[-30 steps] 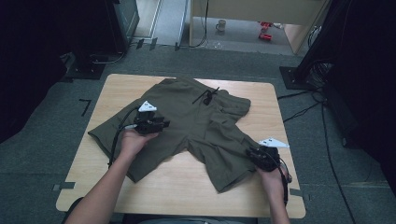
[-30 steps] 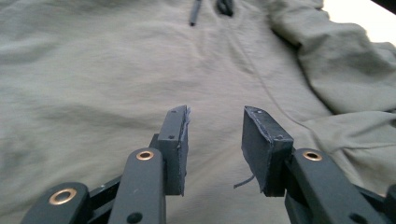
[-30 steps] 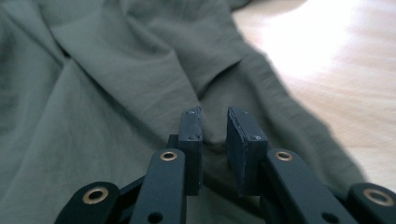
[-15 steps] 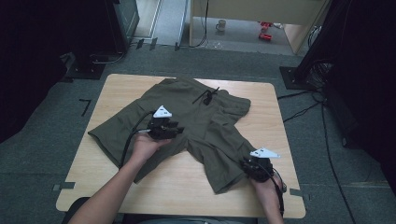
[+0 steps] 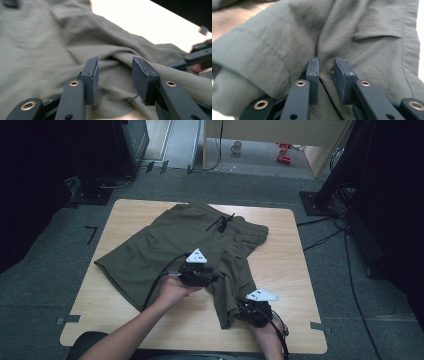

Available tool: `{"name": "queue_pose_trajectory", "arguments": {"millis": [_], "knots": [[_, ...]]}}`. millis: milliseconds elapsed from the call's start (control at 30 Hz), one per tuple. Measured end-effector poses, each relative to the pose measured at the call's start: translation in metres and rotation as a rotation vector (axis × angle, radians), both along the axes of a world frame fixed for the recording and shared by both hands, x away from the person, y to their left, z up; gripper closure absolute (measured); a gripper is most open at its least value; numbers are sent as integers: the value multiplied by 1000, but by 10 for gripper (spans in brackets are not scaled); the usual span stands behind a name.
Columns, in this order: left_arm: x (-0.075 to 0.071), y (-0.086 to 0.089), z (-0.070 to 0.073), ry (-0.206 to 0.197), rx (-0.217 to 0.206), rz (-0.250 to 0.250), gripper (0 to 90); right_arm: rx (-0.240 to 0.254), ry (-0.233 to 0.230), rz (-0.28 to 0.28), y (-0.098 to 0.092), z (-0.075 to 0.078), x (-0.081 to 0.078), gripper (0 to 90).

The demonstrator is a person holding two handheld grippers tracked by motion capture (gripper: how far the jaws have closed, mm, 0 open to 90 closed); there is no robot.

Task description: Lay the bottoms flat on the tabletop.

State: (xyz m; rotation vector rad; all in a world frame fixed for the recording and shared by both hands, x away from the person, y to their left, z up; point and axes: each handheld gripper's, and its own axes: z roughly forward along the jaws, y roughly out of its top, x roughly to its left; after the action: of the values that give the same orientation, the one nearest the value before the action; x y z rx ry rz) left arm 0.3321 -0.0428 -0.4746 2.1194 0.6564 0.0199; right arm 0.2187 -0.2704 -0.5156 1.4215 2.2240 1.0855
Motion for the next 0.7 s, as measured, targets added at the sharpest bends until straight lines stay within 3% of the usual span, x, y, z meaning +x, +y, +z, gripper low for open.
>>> {"name": "queue_pose_trajectory", "arguments": {"millis": [200,467,567,700], "knots": [[-16,-13,-17,31,39,-37,571,16,10,50,10,3,6,712],[-22,-18,-33,60,116,-63,571,21,-70,-14,-10,23,30,627],[-25,-17,-35,43,115,-67,573,15,-107,-48,-20,28,45,612],[-26,-14,-34,47,123,-69,587,13,-112,-82,-30,27,69,580]]}}
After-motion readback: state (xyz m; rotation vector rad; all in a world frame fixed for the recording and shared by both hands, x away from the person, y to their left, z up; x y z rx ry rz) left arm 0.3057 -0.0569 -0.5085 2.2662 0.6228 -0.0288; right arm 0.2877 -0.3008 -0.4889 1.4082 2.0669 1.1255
